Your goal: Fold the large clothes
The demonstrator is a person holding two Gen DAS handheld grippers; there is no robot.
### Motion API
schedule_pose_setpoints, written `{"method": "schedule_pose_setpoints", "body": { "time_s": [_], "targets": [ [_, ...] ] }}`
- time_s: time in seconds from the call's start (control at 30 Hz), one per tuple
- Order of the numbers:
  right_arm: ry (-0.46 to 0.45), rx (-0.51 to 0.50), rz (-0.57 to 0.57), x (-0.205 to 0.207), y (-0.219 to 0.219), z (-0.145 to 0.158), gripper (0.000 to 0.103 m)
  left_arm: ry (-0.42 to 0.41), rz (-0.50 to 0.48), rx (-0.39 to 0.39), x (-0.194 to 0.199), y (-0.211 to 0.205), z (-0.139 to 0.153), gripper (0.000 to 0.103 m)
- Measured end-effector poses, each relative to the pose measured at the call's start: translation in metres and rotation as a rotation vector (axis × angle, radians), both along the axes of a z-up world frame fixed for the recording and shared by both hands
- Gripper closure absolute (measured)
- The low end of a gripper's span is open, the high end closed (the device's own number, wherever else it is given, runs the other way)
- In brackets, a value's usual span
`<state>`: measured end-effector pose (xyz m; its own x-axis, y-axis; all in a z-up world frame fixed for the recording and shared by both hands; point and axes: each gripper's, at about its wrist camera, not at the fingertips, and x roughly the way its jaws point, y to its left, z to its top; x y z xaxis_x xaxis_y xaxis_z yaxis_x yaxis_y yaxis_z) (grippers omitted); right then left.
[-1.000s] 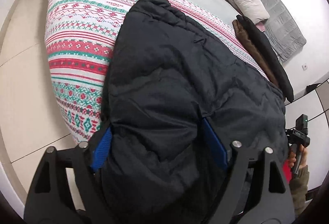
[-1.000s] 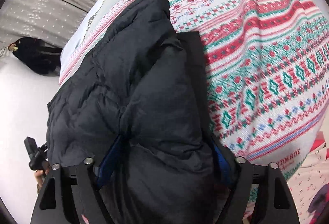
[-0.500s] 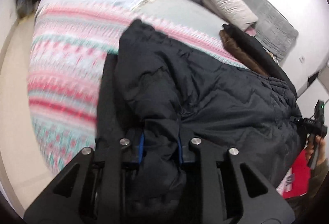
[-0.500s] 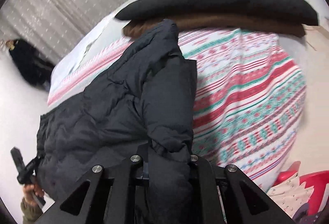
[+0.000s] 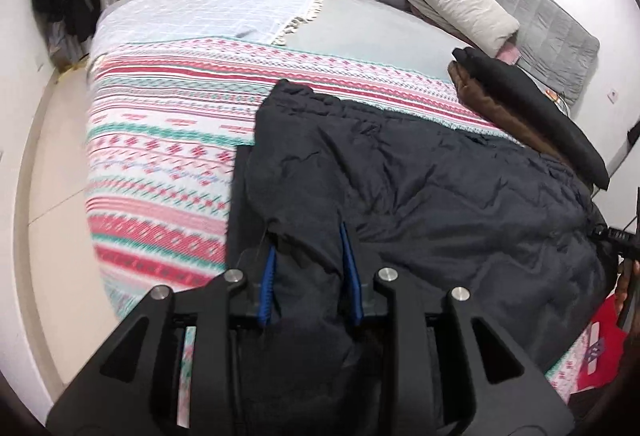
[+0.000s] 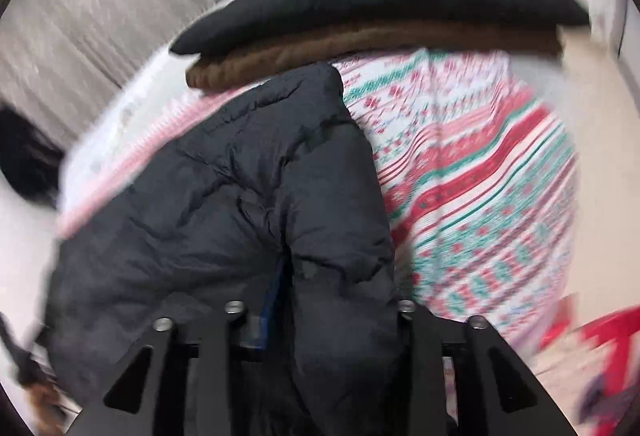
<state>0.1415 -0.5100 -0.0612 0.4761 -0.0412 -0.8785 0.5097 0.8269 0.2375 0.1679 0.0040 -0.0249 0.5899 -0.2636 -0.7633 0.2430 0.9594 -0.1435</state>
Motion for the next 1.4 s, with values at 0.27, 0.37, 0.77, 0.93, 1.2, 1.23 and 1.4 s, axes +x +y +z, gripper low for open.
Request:
{"method": "schedule_pose_setpoints", "body": {
  "time_s": [0.27, 0.37, 0.77, 0.93, 1.2, 1.23, 1.4],
  "targets": [
    [-0.161, -0.349, -0.005, -0.03, 0.057, 0.074, 0.037, -0.075, -0.006, -0.054, -0.033, -0.023, 0.035, 0.06],
    [-0.221, -0.247, 0.172, -0.015, 0.107, 0.073, 0.037, -0.08, -0.105, 0.017, -0.044, -0.071, 0.021, 0.057],
    [-0.002, -0.175, 0.365, 0.044, 0.187, -0.016, 0.031, 0.046, -0.112, 0.154, -0.037, -0.125, -0.044, 0.056],
    [-0.007, -0.195, 0.376, 0.046, 0.188, -0.011, 0.031, 0.052, -0.071, 0.121, -0.042, -0.118, -0.031, 0.056],
    [-0.16, -0.194, 0.303, -0.005, 0.201, 0.059, 0.028, -0.091, -0.071, 0.043, -0.098, -0.112, 0.022, 0.034],
    [-0.176, -0.201, 0.302, -0.011, 0.204, 0.066, 0.026, -0.114, -0.066, 0.054, -0.107, -0.113, 0.027, 0.03],
    [-0.272, -0.239, 0.311, -0.056, 0.227, 0.095, 0.019, -0.173, -0.037, 0.098, -0.14, -0.107, 0.043, 0.019]
  ]
}}
